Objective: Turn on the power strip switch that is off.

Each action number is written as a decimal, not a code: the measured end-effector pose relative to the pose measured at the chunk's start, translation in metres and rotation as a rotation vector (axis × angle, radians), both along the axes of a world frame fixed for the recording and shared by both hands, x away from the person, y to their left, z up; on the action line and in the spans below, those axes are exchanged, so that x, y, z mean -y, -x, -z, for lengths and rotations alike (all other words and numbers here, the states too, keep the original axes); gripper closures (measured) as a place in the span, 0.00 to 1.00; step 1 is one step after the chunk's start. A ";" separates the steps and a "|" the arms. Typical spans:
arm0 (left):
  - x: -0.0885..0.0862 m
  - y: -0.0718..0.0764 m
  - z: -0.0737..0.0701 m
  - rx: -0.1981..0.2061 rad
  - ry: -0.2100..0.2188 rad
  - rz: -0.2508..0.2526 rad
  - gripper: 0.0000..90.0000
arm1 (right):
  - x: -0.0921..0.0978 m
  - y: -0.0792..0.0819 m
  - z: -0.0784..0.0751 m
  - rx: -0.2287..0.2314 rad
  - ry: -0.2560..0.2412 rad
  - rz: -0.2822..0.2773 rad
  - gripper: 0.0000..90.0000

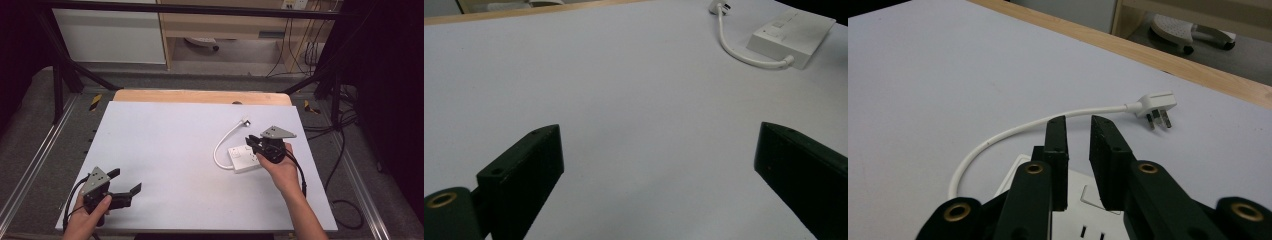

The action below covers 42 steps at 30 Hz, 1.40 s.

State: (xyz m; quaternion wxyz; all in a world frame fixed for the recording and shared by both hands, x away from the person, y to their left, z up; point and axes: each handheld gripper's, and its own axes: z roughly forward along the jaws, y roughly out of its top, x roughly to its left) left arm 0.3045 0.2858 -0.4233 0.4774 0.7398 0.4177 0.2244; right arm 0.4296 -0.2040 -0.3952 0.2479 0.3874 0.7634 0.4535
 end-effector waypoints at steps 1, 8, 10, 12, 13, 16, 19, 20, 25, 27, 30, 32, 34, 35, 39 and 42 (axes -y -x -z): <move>0.000 0.000 0.000 -0.002 0.000 -0.001 0.06 | 0.000 -0.001 0.001 -0.002 -0.006 0.006 0.91; 0.000 0.000 0.000 0.000 0.001 -0.002 0.06 | -0.003 -0.010 0.009 -0.017 -0.012 0.015 0.98; 0.000 0.000 0.000 -0.003 0.000 -0.002 0.06 | -0.004 -0.011 0.012 -0.024 -0.008 0.019 0.99; 0.000 0.000 0.000 -0.003 0.002 -0.002 0.06 | -0.005 -0.013 0.015 -0.031 0.004 0.016 1.00; 0.000 0.000 0.000 -0.002 0.000 -0.001 0.06 | -0.005 -0.013 0.016 -0.031 0.007 0.021 1.00; -0.001 0.000 0.000 -0.001 0.000 -0.001 0.06 | -0.005 -0.016 0.020 -0.042 0.013 0.028 1.00; 0.000 0.000 0.000 -0.002 0.000 -0.001 0.06 | -0.006 -0.018 0.024 -0.054 0.021 0.028 1.00; 0.000 0.000 0.000 -0.002 0.000 -0.001 0.06 | -0.005 -0.018 0.025 -0.053 0.026 0.028 1.00; 0.000 0.000 0.000 -0.001 0.000 -0.001 0.06 | -0.005 -0.019 0.030 -0.067 0.034 0.031 1.00; 0.000 0.000 0.000 -0.001 0.000 -0.001 0.06 | -0.005 -0.020 0.031 -0.073 0.035 0.033 1.00; 0.000 0.000 0.000 0.000 0.000 0.000 0.06 | -0.004 -0.020 0.033 -0.078 0.035 0.033 1.00; 0.000 0.000 0.000 0.000 0.000 0.001 0.06 | -0.003 -0.021 0.036 -0.085 0.033 0.038 1.00; 0.000 0.000 0.000 0.000 0.000 0.001 0.06 | -0.001 -0.021 0.037 -0.092 0.027 0.044 1.00; 0.000 0.000 0.000 0.000 0.000 0.001 0.06 | -0.001 -0.021 0.037 -0.099 0.023 0.046 1.00; 0.000 0.000 0.000 0.000 0.000 0.002 0.06 | 0.000 -0.022 0.040 -0.103 0.022 0.048 1.00; 0.000 0.000 0.000 0.000 -0.001 0.003 0.06 | 0.001 -0.022 0.041 -0.107 0.018 0.050 1.00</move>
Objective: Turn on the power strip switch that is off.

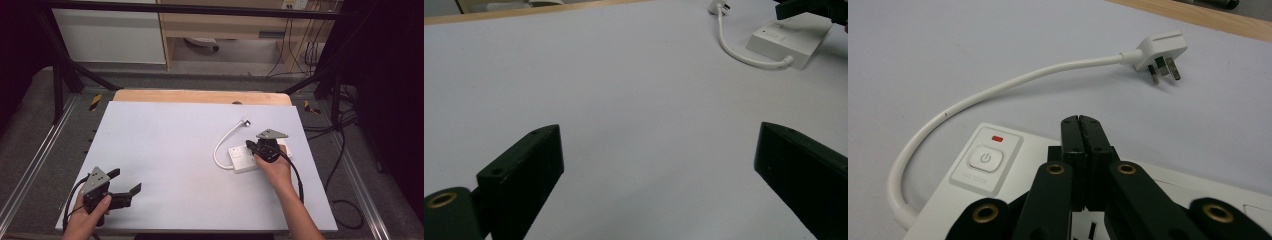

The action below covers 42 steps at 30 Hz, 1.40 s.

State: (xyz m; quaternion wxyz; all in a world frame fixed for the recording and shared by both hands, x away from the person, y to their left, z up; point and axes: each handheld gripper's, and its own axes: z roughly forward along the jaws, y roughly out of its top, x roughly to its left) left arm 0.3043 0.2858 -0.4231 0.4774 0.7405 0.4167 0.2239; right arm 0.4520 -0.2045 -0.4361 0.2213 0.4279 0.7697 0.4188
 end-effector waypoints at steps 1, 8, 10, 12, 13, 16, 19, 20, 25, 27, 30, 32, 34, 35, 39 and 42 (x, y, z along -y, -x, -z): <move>0.000 0.000 0.000 0.000 0.000 0.000 0.06 | 0.000 0.000 0.000 0.001 0.002 -0.002 1.00; 0.000 0.000 0.000 0.000 0.000 0.001 0.06 | -0.001 0.000 0.002 -0.005 0.004 -0.003 1.00; 0.000 0.000 0.000 0.000 0.000 0.001 0.06 | -0.001 -0.001 0.003 -0.004 0.004 -0.004 1.00; 0.000 0.000 0.000 0.000 0.000 0.001 0.06 | -0.001 0.000 0.003 -0.010 0.003 -0.003 1.00; 0.000 0.000 0.000 0.000 -0.001 0.002 0.06 | -0.001 0.000 0.003 -0.011 0.003 -0.004 1.00; 0.000 0.000 0.000 0.000 0.000 0.002 0.06 | -0.002 0.000 0.004 -0.010 0.004 -0.006 1.00; 0.000 0.000 0.000 0.000 -0.001 0.002 0.06 | -0.002 0.000 0.005 -0.012 0.007 -0.009 1.00; 0.000 0.000 0.000 0.000 -0.001 0.002 0.06 | -0.002 0.000 0.005 -0.012 0.006 -0.009 1.00; 0.001 0.000 0.000 -0.001 0.000 0.003 0.06 | -0.003 0.000 0.005 -0.013 0.003 -0.008 1.00; 0.001 0.000 0.000 -0.001 -0.001 0.004 0.06 | -0.003 0.000 0.005 -0.016 0.000 -0.006 1.00; 0.001 0.000 0.000 -0.003 0.003 0.003 0.06 | -0.003 0.000 0.005 -0.013 0.002 -0.008 1.00; 0.001 0.000 0.001 -0.004 0.002 0.004 0.06 | -0.003 0.000 0.006 -0.015 -0.001 -0.005 1.00; 0.001 0.000 0.001 -0.004 0.001 0.004 0.06 | -0.002 0.000 0.006 -0.015 -0.004 -0.004 1.00; 0.001 0.000 0.001 -0.005 0.000 0.004 0.06 | -0.002 0.000 0.006 -0.014 -0.005 -0.004 1.00; 0.001 0.000 0.001 -0.005 -0.005 0.006 0.06 | -0.002 0.000 0.006 -0.015 -0.009 -0.003 1.00; 0.001 0.000 0.001 -0.006 -0.006 0.006 0.06 | -0.002 0.000 0.006 -0.013 -0.009 -0.003 1.00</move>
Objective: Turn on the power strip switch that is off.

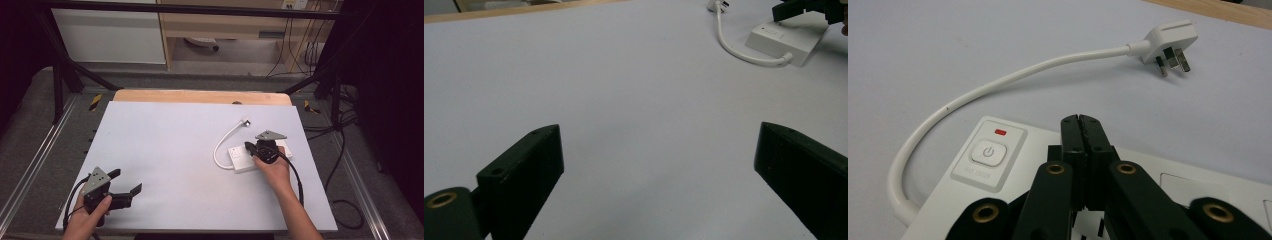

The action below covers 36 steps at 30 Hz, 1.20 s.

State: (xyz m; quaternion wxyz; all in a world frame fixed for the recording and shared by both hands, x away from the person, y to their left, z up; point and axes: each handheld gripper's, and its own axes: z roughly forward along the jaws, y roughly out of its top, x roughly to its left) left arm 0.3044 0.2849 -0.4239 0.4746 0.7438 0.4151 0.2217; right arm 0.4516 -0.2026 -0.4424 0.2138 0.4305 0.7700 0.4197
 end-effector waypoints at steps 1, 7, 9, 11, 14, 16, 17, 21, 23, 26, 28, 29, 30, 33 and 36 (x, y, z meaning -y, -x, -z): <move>0.000 0.000 0.000 0.000 -0.001 0.000 0.06 | 0.000 0.000 0.000 0.001 -0.001 0.000 1.00; 0.000 0.000 0.000 -0.001 -0.001 0.001 0.06 | 0.000 0.000 0.000 0.001 -0.001 0.001 1.00; 0.000 0.000 0.000 -0.002 0.001 0.001 0.06 | 0.000 0.000 0.000 0.002 -0.001 0.000 1.00; 0.000 0.000 0.000 -0.001 0.000 0.001 0.06 | 0.000 0.000 0.000 0.000 -0.003 0.001 1.00; 0.000 0.000 0.000 -0.002 0.001 0.001 0.06 | 0.000 0.000 0.001 0.000 -0.004 0.001 1.00; 0.000 0.000 0.000 -0.001 -0.001 0.001 0.06 | 0.000 0.000 0.001 0.001 -0.003 0.001 1.00; 0.000 0.000 0.000 -0.002 -0.001 0.001 0.06 | 0.000 0.000 0.001 0.001 -0.003 0.001 1.00; 0.000 0.000 0.000 -0.002 0.001 0.002 0.06 | 0.000 0.000 0.001 0.003 -0.002 -0.001 1.00; 0.000 0.000 0.000 -0.002 0.000 0.002 0.06 | 0.000 0.000 0.001 0.006 -0.002 -0.001 1.00; 0.001 0.000 0.000 -0.002 0.000 0.002 0.06 | 0.000 0.001 0.001 0.003 -0.003 0.000 1.00; 0.000 0.000 0.000 -0.002 0.000 0.002 0.06 | -0.001 0.000 0.003 0.003 0.008 -0.006 1.00; 0.001 0.000 0.000 -0.002 0.000 0.002 0.06 | -0.001 0.001 0.003 0.001 0.001 -0.004 1.00; 0.000 0.000 0.000 -0.002 0.001 0.002 0.06 | -0.001 0.000 0.003 0.001 0.003 -0.005 1.00; 0.000 0.000 0.000 -0.002 0.000 0.002 0.06 | 0.000 0.000 0.003 -0.001 0.001 -0.006 1.00; 0.001 0.000 0.000 -0.002 0.000 0.003 0.06 | -0.001 0.000 0.003 -0.003 0.001 -0.004 1.00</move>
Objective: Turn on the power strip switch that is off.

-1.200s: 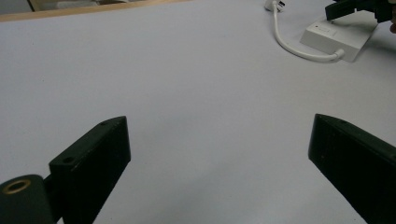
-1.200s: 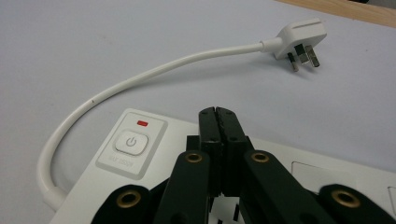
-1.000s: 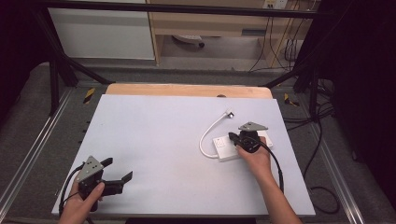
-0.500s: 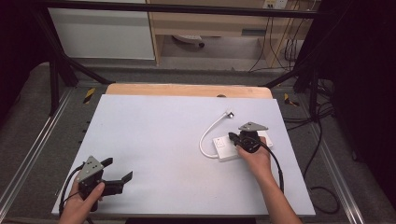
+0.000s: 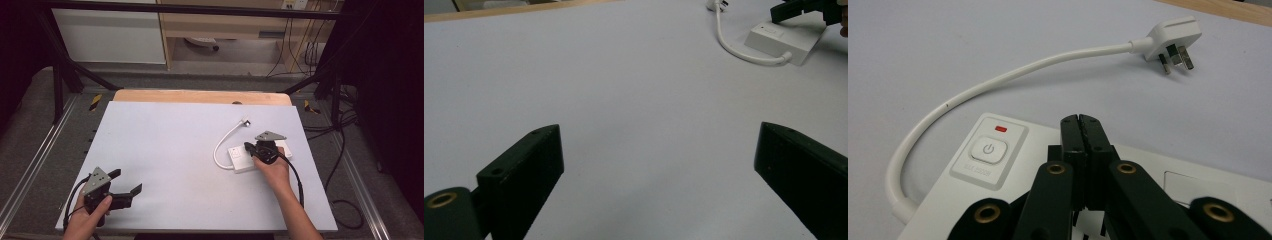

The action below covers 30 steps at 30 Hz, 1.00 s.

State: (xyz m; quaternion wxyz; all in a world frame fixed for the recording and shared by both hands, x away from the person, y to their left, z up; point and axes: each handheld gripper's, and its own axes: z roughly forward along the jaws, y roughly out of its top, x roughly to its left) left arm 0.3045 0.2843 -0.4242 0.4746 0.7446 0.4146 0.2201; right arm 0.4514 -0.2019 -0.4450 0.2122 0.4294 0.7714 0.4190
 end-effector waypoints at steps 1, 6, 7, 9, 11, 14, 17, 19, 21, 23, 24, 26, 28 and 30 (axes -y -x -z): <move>0.000 0.000 0.000 0.000 0.000 0.000 0.06 | 0.000 0.000 0.000 0.001 0.000 -0.001 1.00; 0.000 0.000 0.000 0.001 0.000 0.000 0.06 | 0.001 0.000 0.000 0.000 0.004 -0.005 1.00; 0.000 0.000 0.000 0.001 0.000 0.000 0.06 | 0.001 0.000 0.000 -0.001 0.003 -0.006 1.00; 0.000 0.000 0.000 0.001 0.000 0.001 0.06 | 0.001 0.000 0.000 0.002 0.003 -0.006 1.00; 0.000 0.000 0.000 0.001 0.000 0.001 0.06 | 0.001 0.000 0.000 0.001 0.002 -0.005 1.00; 0.000 0.000 0.000 0.002 0.000 0.001 0.06 | 0.001 0.000 0.000 0.002 0.000 -0.004 1.00; 0.000 0.000 0.000 0.002 0.000 0.001 0.06 | 0.001 0.000 0.000 0.002 -0.002 -0.003 1.00; 0.000 0.000 0.000 0.002 0.000 0.001 0.06 | 0.001 0.000 0.000 0.001 -0.003 -0.003 1.00; 0.000 0.000 0.000 0.002 0.000 0.001 0.06 | 0.001 0.000 0.000 0.001 -0.003 -0.005 1.00; 0.000 0.000 0.000 0.002 0.001 0.001 0.06 | 0.001 0.000 0.000 0.002 -0.004 -0.005 1.00; 0.000 0.000 0.000 0.002 0.000 0.001 0.06 | 0.001 0.000 0.000 0.003 -0.005 -0.004 1.00; 0.000 0.000 0.000 0.002 0.001 0.001 0.06 | 0.001 0.000 0.000 0.004 -0.015 -0.002 1.00; 0.000 0.000 0.000 0.003 0.001 0.001 0.06 | 0.001 0.000 -0.002 0.009 -0.018 -0.002 1.00; 0.000 0.000 0.000 0.003 0.001 0.001 0.06 | 0.002 0.000 -0.002 0.013 -0.019 -0.003 1.00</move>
